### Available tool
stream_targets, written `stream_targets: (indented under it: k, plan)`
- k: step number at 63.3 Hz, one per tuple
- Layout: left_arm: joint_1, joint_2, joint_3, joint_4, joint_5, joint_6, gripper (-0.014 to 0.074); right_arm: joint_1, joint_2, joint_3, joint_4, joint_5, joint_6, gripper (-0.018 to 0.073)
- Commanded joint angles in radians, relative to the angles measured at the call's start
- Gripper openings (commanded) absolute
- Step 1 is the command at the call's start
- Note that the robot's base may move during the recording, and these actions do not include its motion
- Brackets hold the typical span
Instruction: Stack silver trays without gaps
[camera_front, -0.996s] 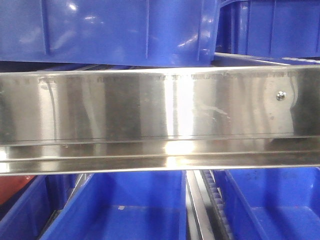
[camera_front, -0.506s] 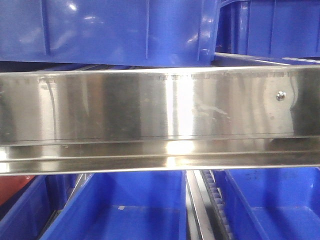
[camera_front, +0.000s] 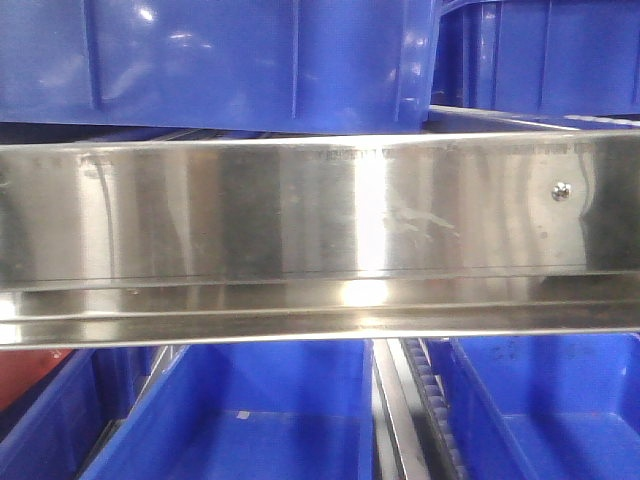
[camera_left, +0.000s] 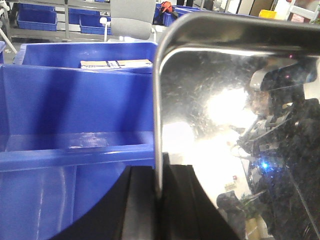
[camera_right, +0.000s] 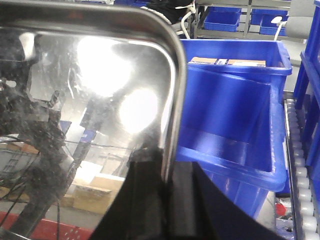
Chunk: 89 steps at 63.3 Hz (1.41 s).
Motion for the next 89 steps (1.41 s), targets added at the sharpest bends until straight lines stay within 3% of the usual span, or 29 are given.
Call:
stream_targets:
  k: [1, 89]
  plan:
    - [-0.003, -0.015, -0.008, 0.003, -0.051, -0.004, -0.0016, -0.004, -0.015, -0.006, -0.038, -0.02, -0.014, -0.0081]
    - [-0.003, -0.015, -0.008, 0.003, -0.056, -0.004, -0.0016, -0.004, -0.015, -0.006, -0.038, -0.02, -0.014, -0.0081]
